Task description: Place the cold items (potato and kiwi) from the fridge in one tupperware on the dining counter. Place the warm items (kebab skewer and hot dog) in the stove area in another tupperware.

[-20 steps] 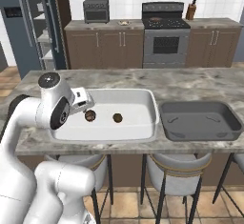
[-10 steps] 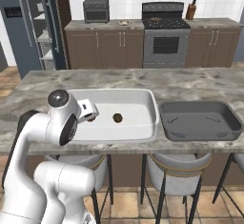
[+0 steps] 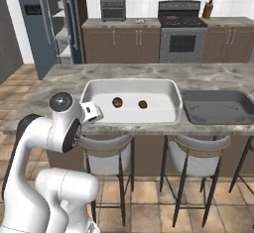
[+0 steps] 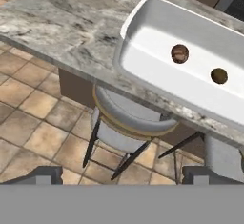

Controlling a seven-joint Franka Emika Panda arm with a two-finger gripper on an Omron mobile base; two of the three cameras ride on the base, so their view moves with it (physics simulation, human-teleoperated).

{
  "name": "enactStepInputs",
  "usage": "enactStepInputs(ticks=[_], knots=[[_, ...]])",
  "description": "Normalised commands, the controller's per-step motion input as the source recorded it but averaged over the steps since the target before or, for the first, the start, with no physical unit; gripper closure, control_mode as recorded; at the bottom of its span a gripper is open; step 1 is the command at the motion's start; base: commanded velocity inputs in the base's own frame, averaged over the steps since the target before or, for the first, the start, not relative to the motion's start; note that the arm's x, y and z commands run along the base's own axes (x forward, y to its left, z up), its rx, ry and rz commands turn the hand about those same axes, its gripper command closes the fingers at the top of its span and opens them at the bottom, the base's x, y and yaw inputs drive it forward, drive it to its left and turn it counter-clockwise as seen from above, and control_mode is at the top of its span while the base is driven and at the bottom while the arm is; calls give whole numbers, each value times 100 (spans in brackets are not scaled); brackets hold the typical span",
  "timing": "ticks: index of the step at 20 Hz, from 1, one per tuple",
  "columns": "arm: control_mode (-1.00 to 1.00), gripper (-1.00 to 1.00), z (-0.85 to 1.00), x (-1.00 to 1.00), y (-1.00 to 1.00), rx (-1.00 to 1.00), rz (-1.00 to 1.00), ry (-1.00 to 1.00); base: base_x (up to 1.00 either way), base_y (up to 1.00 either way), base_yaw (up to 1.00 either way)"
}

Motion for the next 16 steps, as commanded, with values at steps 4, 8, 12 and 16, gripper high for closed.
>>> enactStepInputs(ticks=[4,8,12,16], knots=[[100,-100,0,0,0,0,0,0,-15,100,0],[100,-100,0,0,0,0,0,0,2,100,-2],[100,-100,0,0,0,0,0,0,29,100,-13],[100,-100,0,0,0,0,0,0,57,100,-26]])
